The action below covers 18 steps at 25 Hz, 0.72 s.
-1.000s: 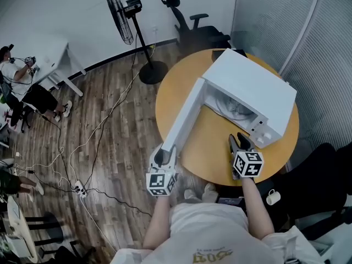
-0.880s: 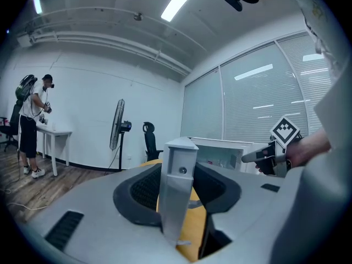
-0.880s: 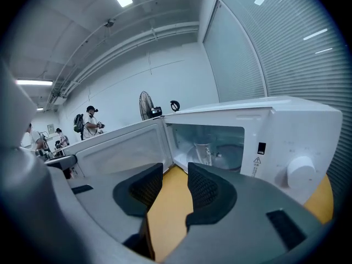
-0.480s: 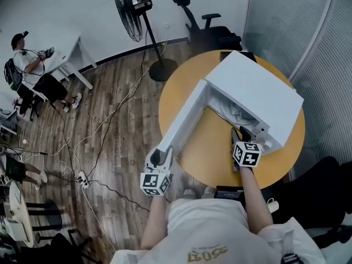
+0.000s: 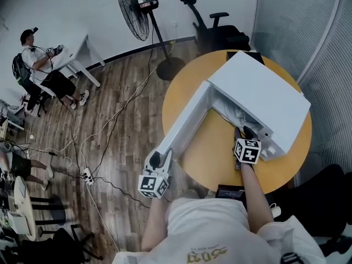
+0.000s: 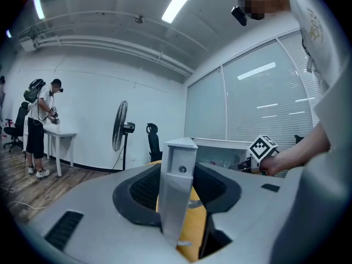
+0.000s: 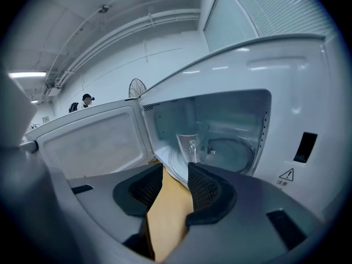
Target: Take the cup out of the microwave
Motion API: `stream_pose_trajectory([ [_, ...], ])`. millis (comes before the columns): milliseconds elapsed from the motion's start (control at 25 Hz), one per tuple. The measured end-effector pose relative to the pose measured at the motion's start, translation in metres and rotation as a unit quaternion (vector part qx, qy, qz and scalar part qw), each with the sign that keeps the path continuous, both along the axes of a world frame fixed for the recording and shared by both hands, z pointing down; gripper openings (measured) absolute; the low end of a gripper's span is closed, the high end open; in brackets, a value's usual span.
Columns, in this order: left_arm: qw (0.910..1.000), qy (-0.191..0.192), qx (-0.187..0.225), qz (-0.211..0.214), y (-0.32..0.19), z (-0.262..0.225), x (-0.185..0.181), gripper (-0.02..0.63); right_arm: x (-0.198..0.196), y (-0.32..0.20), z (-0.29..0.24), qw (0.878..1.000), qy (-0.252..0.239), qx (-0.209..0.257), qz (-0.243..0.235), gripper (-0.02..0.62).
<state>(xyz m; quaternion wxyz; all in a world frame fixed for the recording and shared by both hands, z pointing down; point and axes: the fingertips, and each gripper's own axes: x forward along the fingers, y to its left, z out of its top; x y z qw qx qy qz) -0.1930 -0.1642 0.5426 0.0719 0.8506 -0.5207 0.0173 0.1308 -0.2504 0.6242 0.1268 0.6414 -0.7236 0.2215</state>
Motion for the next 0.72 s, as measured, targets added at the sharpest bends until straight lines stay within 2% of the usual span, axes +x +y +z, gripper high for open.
stream_pose_trajectory([
  [160,1.0000,0.006,-0.001,0.001,0.001,-0.001,-0.001,0.192,0.005,-0.011,0.002,1.000,0.003,-0.001,0.003,0.140],
  [560,1.0000,0.004,-0.005,-0.002,0.001,0.002,0.001,0.192,0.020,-0.040,0.022,0.999,0.048,-0.020,0.010,0.148],
  [720,1.0000,0.005,-0.005,-0.004,0.002,0.001,0.001,0.192,0.020,-0.049,0.027,0.999,0.043,-0.026,0.004,0.147],
])
